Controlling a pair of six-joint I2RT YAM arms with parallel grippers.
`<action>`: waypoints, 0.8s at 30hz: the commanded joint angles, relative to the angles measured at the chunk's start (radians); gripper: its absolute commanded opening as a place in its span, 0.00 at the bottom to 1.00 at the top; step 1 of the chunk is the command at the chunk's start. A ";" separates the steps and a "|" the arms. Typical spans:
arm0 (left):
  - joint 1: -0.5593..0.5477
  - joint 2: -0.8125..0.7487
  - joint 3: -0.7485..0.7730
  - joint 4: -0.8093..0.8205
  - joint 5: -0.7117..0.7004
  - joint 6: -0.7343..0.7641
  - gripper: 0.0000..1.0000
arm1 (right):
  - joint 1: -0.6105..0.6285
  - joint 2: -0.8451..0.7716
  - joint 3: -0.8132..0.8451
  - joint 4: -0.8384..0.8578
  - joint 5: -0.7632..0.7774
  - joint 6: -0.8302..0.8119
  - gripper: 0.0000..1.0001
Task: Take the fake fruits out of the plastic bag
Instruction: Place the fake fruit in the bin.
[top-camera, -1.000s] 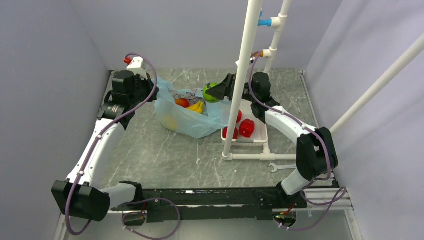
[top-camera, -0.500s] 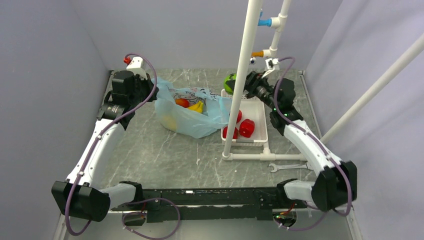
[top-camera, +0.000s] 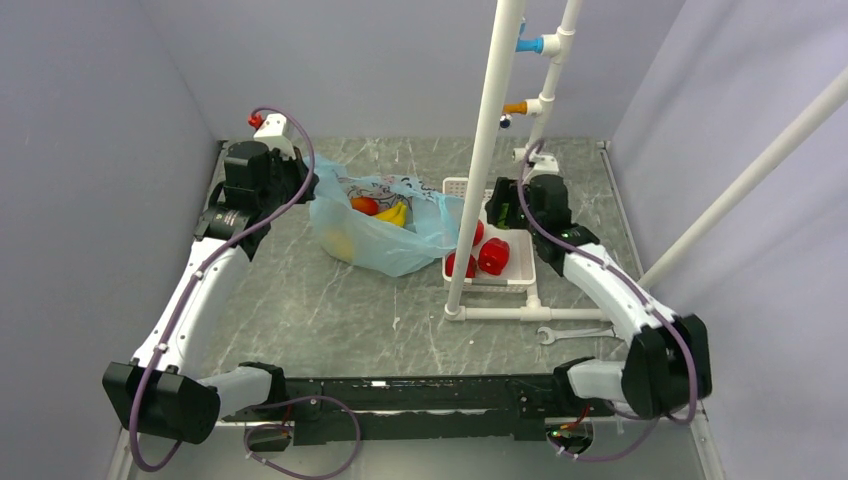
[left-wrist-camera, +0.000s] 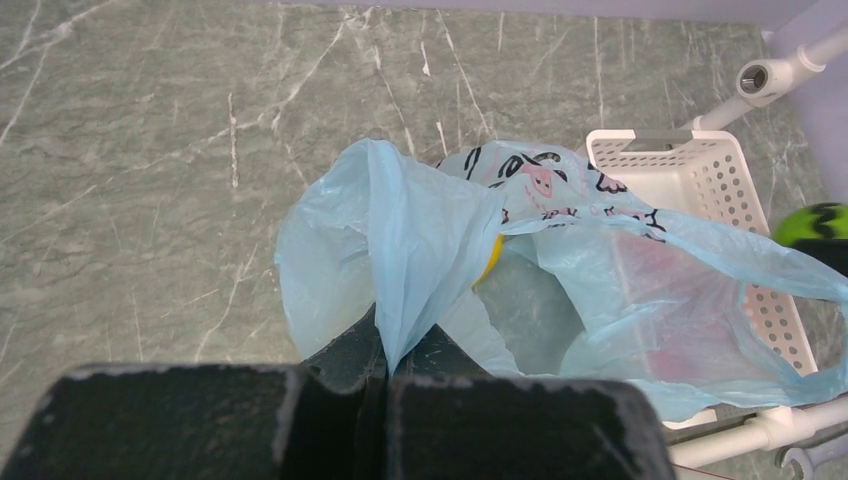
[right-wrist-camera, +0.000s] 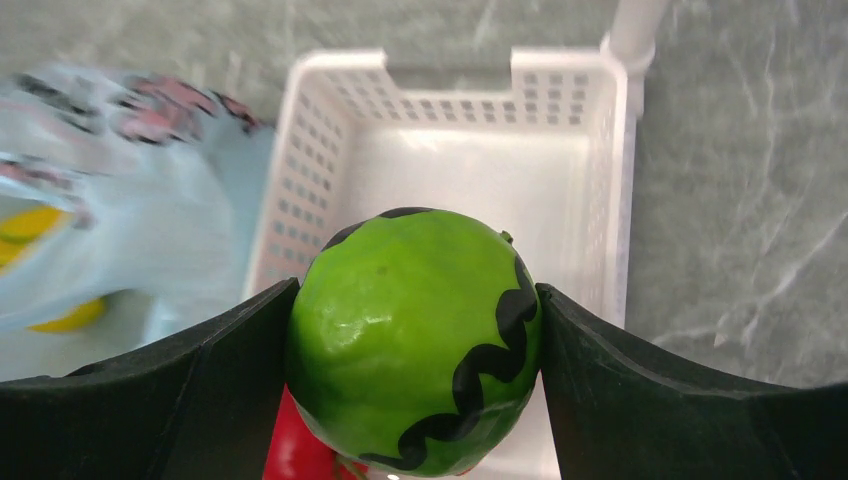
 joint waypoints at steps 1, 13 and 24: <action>-0.016 -0.018 0.008 0.032 -0.020 0.005 0.00 | 0.001 0.127 0.065 -0.073 0.066 -0.008 0.05; -0.027 -0.019 0.015 0.024 -0.028 0.011 0.00 | 0.003 0.269 0.124 -0.100 0.039 0.026 0.77; -0.027 -0.004 0.039 -0.002 -0.021 0.016 0.00 | 0.003 0.260 0.122 -0.093 0.033 0.046 0.99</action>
